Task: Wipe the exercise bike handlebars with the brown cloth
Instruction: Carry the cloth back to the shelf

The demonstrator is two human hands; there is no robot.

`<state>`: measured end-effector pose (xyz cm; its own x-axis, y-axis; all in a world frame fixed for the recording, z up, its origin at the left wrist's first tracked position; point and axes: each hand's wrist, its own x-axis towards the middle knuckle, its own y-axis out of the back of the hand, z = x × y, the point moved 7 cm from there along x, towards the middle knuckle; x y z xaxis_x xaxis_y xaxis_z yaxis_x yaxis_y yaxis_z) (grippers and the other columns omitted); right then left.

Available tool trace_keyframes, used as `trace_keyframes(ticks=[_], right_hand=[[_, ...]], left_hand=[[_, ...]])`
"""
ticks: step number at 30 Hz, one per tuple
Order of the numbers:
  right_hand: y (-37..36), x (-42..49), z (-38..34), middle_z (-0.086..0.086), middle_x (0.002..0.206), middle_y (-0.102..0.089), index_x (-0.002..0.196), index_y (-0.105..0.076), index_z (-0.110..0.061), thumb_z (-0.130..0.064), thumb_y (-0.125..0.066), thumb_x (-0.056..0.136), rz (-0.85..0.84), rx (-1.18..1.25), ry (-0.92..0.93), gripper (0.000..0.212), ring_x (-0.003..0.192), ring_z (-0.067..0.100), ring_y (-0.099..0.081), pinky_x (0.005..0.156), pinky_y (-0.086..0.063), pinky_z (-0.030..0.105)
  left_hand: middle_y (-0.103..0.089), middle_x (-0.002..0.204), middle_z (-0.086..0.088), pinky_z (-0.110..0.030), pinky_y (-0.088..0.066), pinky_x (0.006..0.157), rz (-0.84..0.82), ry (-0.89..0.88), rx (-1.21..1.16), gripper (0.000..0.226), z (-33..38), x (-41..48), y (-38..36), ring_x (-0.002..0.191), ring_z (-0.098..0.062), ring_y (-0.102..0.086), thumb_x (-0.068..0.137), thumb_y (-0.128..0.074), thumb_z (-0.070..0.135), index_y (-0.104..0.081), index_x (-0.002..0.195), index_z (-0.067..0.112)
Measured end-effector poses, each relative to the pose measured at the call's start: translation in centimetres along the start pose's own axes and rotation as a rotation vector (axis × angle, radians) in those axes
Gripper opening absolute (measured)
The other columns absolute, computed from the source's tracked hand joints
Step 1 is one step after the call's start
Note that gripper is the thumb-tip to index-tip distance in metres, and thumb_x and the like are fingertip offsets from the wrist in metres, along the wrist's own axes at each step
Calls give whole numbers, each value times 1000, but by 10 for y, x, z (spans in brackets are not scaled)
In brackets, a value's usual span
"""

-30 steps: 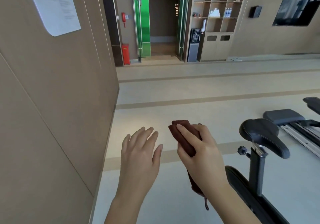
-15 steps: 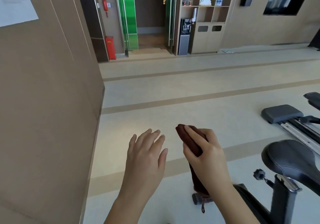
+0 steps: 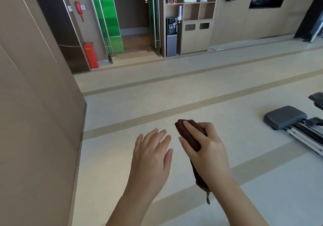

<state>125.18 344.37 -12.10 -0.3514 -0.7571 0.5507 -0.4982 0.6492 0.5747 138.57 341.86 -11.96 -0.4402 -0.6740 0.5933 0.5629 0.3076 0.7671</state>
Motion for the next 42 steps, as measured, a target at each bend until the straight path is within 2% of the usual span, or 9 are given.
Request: trace_keyframes(ticks=[6, 9, 12, 17, 21, 28, 33, 39, 42], right_hand=[[-100, 104, 32, 9, 106, -61, 114, -65, -23, -20, -71, 77, -78, -76, 6, 38, 83, 34, -62, 66, -54, 41], [-155, 170, 40, 9, 108, -61, 115, -64, -22, -21, -70, 78, -92, -82, 9, 37, 85, 34, -61, 69, -54, 42], [-206, 243, 44, 6, 114, -60, 118, -62, -24, -24, -67, 81, -108, -88, 3, 37, 90, 32, -61, 73, -53, 41], [-256, 351, 69, 5, 120, -59, 116, -64, -24, -24, -68, 80, -73, -116, 19, 36, 95, 31, -61, 74, -54, 41], [-277, 421, 115, 5, 126, -59, 113, -66, -22, -21, -72, 76, -11, -134, -16, 37, 98, 32, -62, 74, -54, 38], [-316, 562, 243, 2, 128, -57, 114, -65, -22, -21, -72, 77, 77, -155, -86, 37, 99, 31, -61, 76, -54, 38], [-322, 686, 329, 3, 128, -56, 115, -64, -22, -23, -70, 79, 70, -168, -72, 36, 99, 33, -61, 75, -54, 43], [-337, 803, 397, 7, 123, -59, 112, -66, -20, -21, -71, 78, 85, -173, -57, 35, 98, 33, -61, 76, -54, 42], [-357, 850, 434, 8, 121, -61, 111, -67, -19, -20, -73, 77, 64, -186, -54, 35, 99, 33, -62, 76, -55, 42]], left_hand=[[-68, 109, -9, -59, -40, 92, -23, 78, -14, 28, -99, 89, -72, 106, -29, -61, 73, -74, 9, -68, 100, 6], [-68, 109, -10, -59, -41, 92, -30, 96, -33, 28, -156, 143, -100, 106, -30, -61, 73, -74, 7, -68, 100, 6], [-67, 111, -10, -57, -35, 95, -28, 111, -35, 28, -211, 208, -120, 108, -31, -59, 74, -73, 7, -68, 101, 6], [-66, 114, -11, -58, -36, 96, -25, 88, -53, 29, -267, 318, -163, 111, -32, -57, 75, -71, 5, -67, 104, 4], [-66, 113, -12, -59, -39, 94, -63, 40, -76, 29, -281, 394, -218, 110, -32, -59, 75, -71, 5, -67, 104, 4], [-67, 112, -9, -56, -38, 95, -66, -75, -77, 27, -290, 550, -351, 109, -29, -60, 75, -72, 9, -68, 102, 7], [-64, 119, -10, -54, -34, 100, -119, -44, -123, 26, -287, 675, -446, 116, -29, -54, 83, -65, 12, -65, 108, 7], [-66, 114, -11, -58, -36, 95, -85, -74, -137, 28, -285, 792, -521, 111, -31, -58, 77, -70, 9, -67, 104, 5], [-67, 113, -11, -57, -36, 95, -90, -74, -146, 25, -296, 840, -563, 110, -31, -59, 80, -66, 14, -67, 104, 7]])
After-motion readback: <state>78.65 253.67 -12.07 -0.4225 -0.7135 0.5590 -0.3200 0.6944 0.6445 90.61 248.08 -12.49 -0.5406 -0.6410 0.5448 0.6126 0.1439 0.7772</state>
